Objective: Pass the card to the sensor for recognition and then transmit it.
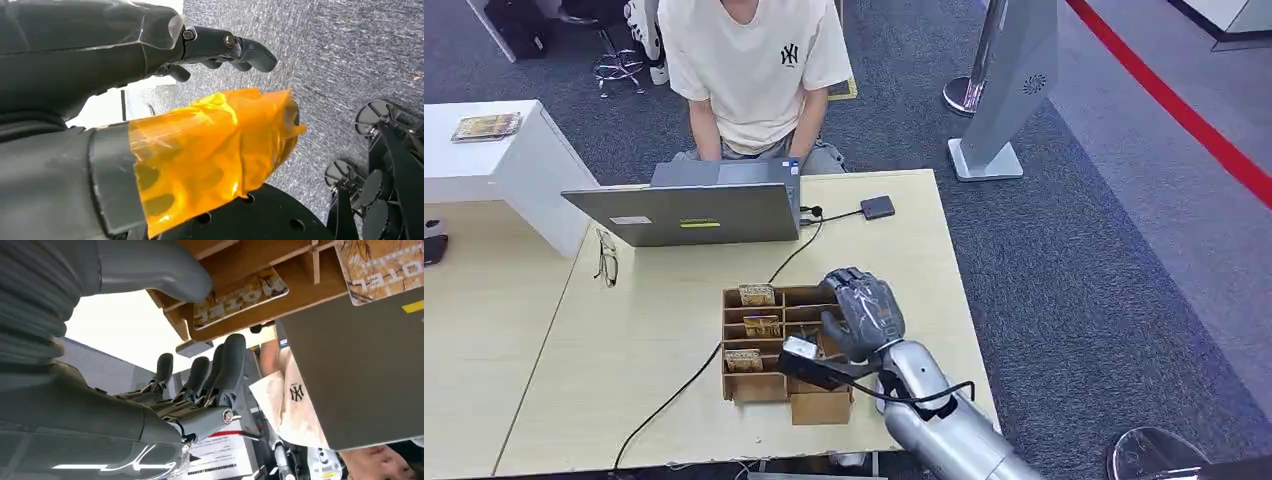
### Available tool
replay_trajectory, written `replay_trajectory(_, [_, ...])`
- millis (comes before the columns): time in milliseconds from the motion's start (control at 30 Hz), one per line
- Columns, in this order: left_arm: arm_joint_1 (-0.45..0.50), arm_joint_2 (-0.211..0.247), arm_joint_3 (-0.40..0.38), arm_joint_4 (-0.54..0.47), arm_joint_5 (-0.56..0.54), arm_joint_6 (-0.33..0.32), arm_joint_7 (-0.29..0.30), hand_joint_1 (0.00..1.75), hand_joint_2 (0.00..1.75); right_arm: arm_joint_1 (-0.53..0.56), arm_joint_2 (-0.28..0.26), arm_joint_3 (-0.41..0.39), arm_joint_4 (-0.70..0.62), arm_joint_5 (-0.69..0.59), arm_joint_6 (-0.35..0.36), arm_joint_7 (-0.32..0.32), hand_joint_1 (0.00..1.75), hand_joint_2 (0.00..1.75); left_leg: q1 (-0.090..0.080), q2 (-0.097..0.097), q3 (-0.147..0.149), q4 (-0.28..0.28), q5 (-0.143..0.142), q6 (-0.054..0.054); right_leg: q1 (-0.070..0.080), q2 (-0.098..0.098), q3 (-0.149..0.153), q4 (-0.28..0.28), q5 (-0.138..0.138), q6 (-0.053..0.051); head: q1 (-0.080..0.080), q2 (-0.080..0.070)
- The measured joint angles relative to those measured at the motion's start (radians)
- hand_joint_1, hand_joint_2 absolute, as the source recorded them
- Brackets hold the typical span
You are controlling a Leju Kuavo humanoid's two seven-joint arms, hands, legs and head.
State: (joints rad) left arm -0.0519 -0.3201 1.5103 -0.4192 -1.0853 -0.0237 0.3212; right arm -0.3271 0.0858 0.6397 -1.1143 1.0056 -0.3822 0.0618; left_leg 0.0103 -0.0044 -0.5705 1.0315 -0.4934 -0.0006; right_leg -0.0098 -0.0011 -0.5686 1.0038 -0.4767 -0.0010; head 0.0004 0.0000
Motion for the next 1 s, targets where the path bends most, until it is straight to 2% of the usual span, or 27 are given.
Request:
replay_trajectory(133, [0.0, 0.0, 0.0, 0.0, 0.0, 0.0, 0.001, 0.0, 0.0, -0.005, 0.002, 0.0, 0.018, 0.0, -0.002, -0.002, 0.91, 1.75, 0.0, 0.0, 0.0, 0.0, 0.0, 0.0, 0.0, 0.0, 0.0, 0.0, 0.0, 0.0, 0.0, 0.0])
replay_trajectory(200, [-0.002, 0.0, 0.0, 0.0, 0.001, 0.0, 0.001, 0.0, 0.0, -0.011, 0.005, 0.0, 0.026, 0.0, 0.0, -0.002, 1.05, 1.75, 0.0, 0.0, 0.0, 0.0, 0.0, 0.0, 0.0, 0.0, 0.0, 0.0, 0.0, 0.0, 0.0, 0.0])
replay_trajectory(300, [-0.002, 0.0, 0.0, 0.0, 0.002, 0.0, 0.002, 0.0, 0.0, -0.019, 0.007, 0.0, 0.035, 0.0, 0.001, -0.001, 1.73, 1.75, 0.0, 0.0, 0.001, 0.0, 0.0, 0.0, 0.0, 0.0, 0.0, 0.0, 0.0, 0.0, 0.0, 0.0])
replay_trajectory(1000, [-0.002, -0.008, 0.0, -0.006, 0.014, -0.003, 0.003, 0.0, 0.0, -0.032, 0.011, -0.016, 0.068, -0.032, -0.004, -0.013, 1.75, 1.75, 0.0, 0.0, 0.001, 0.0, 0.001, 0.0, 0.0, 0.0, 0.001, 0.0, 0.0, 0.0, 0.0, 0.0])
